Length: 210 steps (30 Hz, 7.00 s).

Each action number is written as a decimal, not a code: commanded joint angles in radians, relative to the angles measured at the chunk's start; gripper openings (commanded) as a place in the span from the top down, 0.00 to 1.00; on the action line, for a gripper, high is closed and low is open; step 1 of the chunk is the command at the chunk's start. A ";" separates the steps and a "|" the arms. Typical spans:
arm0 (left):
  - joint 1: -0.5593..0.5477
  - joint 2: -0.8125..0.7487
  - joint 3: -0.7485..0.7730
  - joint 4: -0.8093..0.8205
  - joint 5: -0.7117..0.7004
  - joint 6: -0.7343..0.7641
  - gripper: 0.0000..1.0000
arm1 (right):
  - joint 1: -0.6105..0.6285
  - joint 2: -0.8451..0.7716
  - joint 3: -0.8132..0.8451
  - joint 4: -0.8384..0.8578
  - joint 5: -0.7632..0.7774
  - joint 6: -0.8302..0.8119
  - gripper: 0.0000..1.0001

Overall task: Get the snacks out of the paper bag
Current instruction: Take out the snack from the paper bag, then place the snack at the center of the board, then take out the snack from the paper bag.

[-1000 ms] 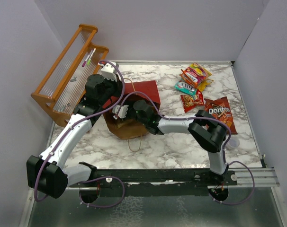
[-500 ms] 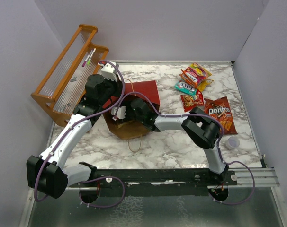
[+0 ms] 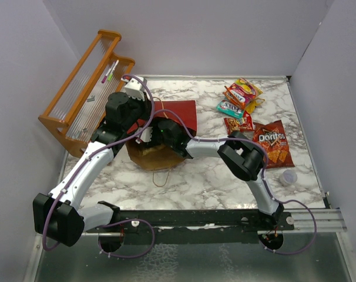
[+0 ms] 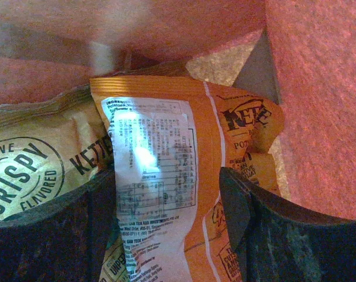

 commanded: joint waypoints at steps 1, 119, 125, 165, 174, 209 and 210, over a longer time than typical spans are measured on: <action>0.001 -0.022 0.013 0.025 0.006 -0.005 1.00 | -0.010 0.058 0.019 0.007 0.070 -0.021 0.37; 0.019 -0.017 0.008 0.040 0.040 -0.048 1.00 | 0.083 -1.349 -0.476 -0.320 -0.370 0.423 0.99; 0.020 -0.017 0.009 0.040 0.048 -0.052 1.00 | 0.082 -1.472 -0.440 -0.339 0.062 0.470 0.99; -0.089 -0.028 0.013 0.024 0.007 -0.026 1.00 | -0.684 -1.105 -0.803 -0.083 0.770 0.155 0.99; -0.099 -0.065 0.015 0.025 0.005 -0.020 1.00 | -0.683 -0.777 -0.585 -0.376 0.557 0.620 0.99; -0.097 -0.066 0.200 -0.044 -0.041 0.012 1.00 | -0.309 -1.341 -0.651 -0.501 -0.806 0.101 0.33; -0.097 -0.072 0.189 -0.036 -0.050 0.017 1.00 | -0.253 -1.314 -0.623 -0.548 -0.774 0.023 0.33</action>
